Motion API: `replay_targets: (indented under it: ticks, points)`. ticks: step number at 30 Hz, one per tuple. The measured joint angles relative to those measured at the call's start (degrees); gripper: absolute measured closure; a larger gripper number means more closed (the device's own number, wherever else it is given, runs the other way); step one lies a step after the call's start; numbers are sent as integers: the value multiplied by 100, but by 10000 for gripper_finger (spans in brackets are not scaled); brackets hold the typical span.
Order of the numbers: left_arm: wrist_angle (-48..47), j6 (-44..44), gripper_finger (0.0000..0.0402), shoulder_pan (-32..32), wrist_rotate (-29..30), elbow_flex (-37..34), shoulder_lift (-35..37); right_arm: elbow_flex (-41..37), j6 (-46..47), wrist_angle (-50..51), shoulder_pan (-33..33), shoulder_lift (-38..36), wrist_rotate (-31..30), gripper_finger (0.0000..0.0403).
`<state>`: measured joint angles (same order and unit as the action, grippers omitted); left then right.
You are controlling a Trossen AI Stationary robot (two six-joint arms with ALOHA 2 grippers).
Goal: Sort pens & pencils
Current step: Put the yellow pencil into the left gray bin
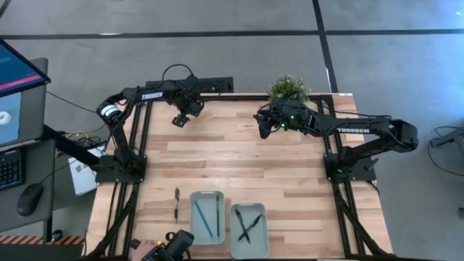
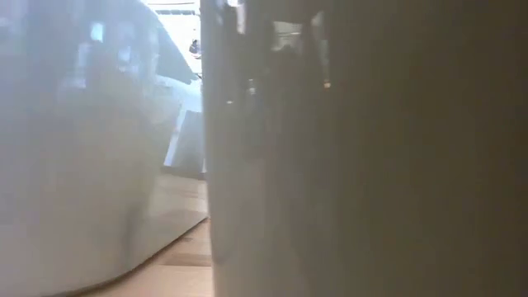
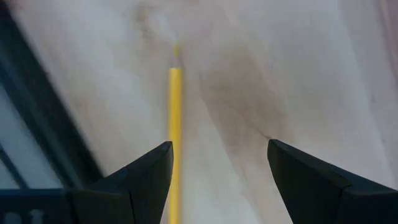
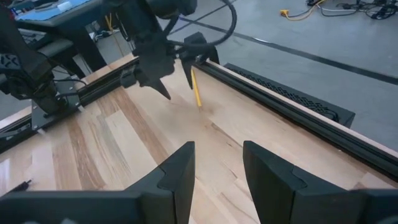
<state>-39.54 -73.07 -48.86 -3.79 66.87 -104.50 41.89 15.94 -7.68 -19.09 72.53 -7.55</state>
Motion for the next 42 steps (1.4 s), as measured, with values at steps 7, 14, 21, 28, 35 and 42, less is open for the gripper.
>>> replay_targets:
  ticks: [7, 14, 21, 28, 35, 42]
  points:
    - [30, 196, 149, 17, 255, 1, -307, 0, 3, 0, 6, 0, 0, 246]
    - [95, 335, 149, 15, 168, 1, -320, 0, 5, 8, 103, 0, -2, 246]
    - [257, 417, 149, 13, 103, 1, -318, 0, 6, 13, 111, 0, -2, 246]
    - [459, 519, 149, 13, 116, 1, -316, 0, 5, 13, 107, 0, -2, 246]
    - [526, 543, 149, 13, 16, 1, -316, 0, 3, 13, 107, 0, -2, 246]
    - [651, 431, 149, 17, 429, 12, -373, 0, 1, 14, 107, 0, -2, 246]
